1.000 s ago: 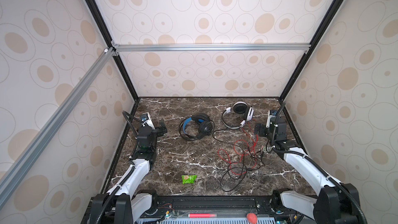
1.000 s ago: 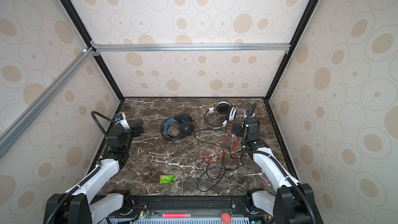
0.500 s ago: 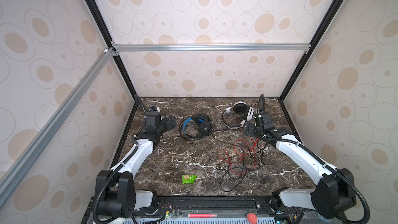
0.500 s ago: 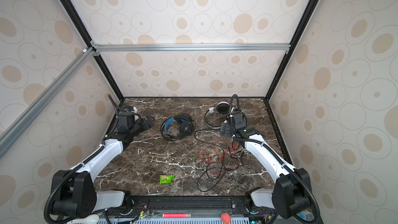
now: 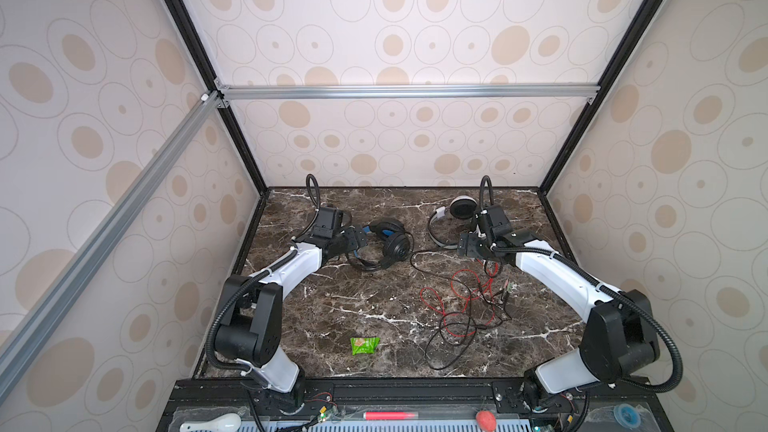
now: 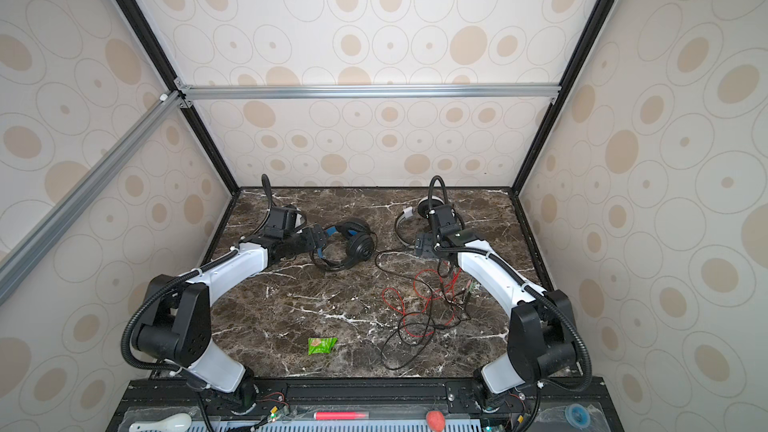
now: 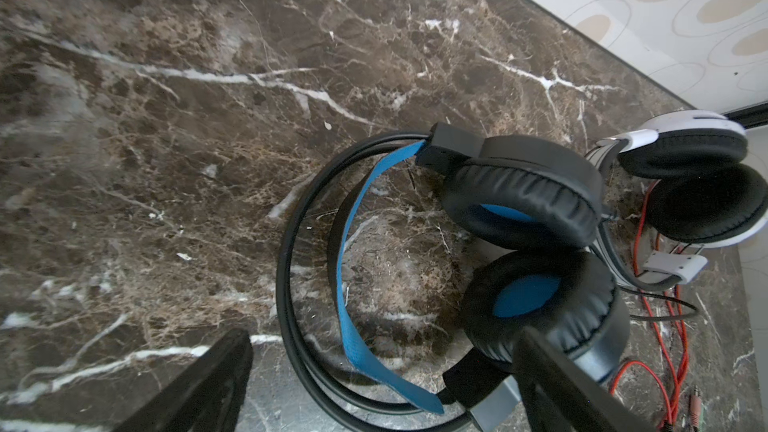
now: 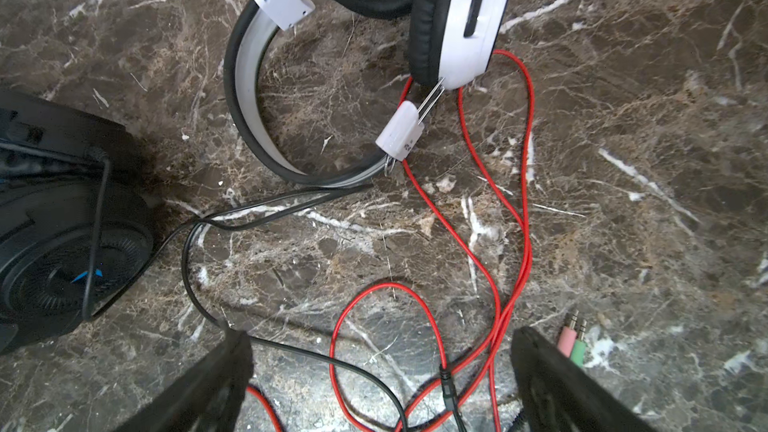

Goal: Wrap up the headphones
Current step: 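Move left gripper toward black-blue headset while right gripper approaches white headset, then grasp the blue headband of the black headset with the left gripper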

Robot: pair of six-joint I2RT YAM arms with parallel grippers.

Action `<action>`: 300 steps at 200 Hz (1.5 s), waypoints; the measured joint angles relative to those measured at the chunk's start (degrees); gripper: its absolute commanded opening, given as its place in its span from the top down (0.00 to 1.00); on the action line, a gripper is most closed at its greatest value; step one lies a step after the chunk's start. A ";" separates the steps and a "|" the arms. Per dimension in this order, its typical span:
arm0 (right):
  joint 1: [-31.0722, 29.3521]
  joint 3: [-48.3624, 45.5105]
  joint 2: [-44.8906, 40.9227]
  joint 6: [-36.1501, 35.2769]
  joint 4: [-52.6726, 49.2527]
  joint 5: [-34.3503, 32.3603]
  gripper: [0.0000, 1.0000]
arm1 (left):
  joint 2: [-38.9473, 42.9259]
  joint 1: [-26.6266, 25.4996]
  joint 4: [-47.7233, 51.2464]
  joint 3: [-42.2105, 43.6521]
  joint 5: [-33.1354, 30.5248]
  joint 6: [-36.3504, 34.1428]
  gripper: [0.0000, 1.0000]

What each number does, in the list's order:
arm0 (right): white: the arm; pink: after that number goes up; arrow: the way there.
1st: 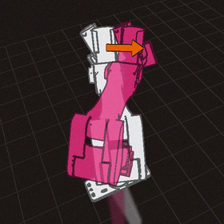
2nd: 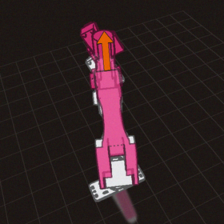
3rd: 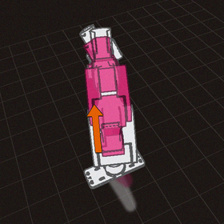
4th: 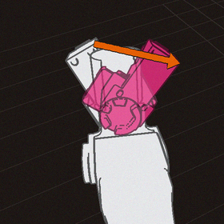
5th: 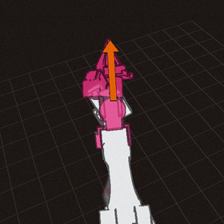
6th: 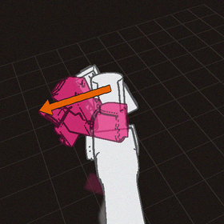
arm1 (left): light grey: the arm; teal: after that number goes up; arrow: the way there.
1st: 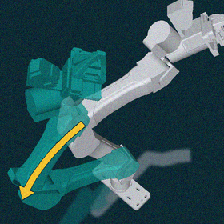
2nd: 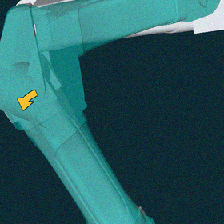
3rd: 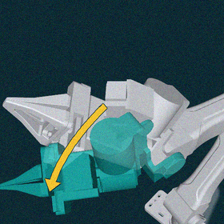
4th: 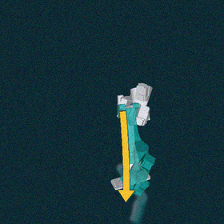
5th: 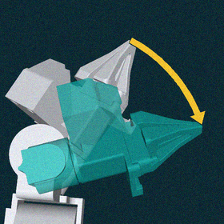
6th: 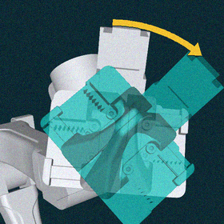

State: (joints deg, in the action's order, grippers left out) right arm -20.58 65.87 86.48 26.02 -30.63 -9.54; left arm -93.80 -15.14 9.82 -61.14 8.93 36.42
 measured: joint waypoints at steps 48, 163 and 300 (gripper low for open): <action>-0.74 2.49 1.60 -0.85 -0.31 2.16 0.00 | -4.24 -1.01 1.29 -3.41 0.02 0.31 0.04; -3.30 4.17 1.70 -4.11 -4.04 3.15 0.00 | -4.72 -2.36 6.99 -4.15 -3.54 1.18 0.07; -3.85 6.16 1.73 -8.94 -3.85 2.43 0.00 | -15.52 -2.23 7.56 -7.56 -9.07 6.29 0.32</action>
State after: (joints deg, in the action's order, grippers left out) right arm -24.43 72.03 88.20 17.08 -34.48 -7.11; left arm -109.32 -17.37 17.39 -68.71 -0.14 42.72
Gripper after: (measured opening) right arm 0.999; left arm 0.727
